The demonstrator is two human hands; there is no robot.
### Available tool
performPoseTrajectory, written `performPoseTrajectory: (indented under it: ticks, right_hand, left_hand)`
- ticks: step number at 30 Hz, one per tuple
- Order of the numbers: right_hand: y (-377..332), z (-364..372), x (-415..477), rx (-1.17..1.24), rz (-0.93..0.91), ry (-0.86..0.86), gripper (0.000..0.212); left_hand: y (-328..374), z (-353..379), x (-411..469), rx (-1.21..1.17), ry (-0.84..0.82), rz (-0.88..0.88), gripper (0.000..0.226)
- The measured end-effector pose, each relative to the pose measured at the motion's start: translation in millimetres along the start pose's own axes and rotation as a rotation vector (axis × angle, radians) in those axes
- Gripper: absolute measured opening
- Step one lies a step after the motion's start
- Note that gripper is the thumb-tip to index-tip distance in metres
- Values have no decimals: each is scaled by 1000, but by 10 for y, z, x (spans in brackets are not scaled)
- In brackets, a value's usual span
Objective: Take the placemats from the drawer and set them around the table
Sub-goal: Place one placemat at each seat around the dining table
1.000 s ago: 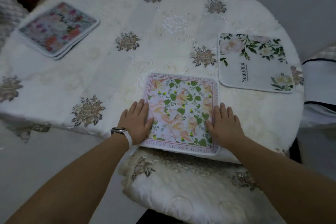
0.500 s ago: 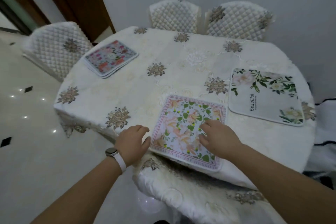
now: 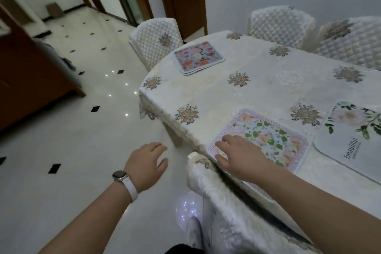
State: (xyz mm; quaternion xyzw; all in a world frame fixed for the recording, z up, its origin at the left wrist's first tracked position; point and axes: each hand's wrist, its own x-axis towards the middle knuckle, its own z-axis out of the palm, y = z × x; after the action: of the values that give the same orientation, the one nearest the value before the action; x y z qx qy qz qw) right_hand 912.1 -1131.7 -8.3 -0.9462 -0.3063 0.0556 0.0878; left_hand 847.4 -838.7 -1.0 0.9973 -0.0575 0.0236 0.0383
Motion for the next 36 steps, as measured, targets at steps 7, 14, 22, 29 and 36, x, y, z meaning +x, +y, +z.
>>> performPoseTrajectory:
  ticks: [7, 14, 22, 29, 36]
  right_hand:
    - [-569, -92, 395, -34, -128, -3, 50]
    - [-1291, -71, 1079, -66, -205, -37, 68]
    - [-2525, 72, 2117, -129, -290, -65, 51]
    - [-3273, 145, 2832, -130, -298, -76, 62]
    - [-3603, 105, 3377, -104, -259, -42, 50]
  left_hand:
    - [-488, -98, -501, 23, 28, -164, 46]
    - [-1239, -129, -719, 42, 78, -256, 44]
    - [-2681, -148, -814, 17, 161, -247, 42]
    - [-3620, -314, -748, 5, 227, -218, 36]
    - [-4194, -397, -522, 0, 252, -200, 38]
